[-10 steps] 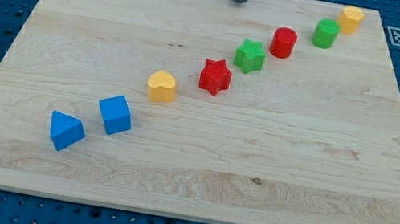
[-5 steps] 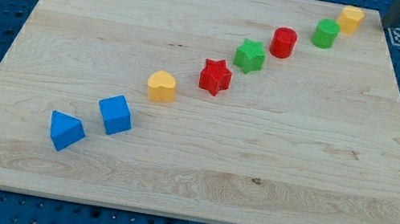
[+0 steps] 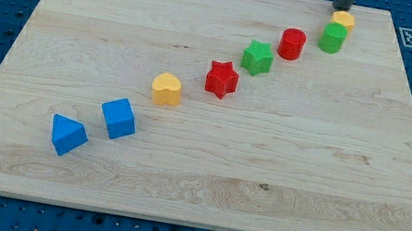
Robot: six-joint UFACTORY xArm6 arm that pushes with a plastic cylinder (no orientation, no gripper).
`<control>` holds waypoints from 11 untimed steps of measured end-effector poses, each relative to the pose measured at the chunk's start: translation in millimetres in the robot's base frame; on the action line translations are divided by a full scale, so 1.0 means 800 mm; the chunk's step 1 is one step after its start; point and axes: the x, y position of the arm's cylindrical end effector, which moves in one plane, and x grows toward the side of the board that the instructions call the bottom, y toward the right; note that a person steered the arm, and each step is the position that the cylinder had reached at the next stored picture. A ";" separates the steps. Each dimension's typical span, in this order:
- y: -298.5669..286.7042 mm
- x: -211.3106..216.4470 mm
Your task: Move the yellow hexagon towards the bottom right
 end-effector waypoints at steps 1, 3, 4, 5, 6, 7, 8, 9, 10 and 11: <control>-0.030 0.007; 0.009 0.079; 0.053 0.129; 0.064 0.148; 0.064 0.108; 0.094 0.116; 0.085 0.187; 0.083 0.275; 0.082 0.323; 0.072 0.301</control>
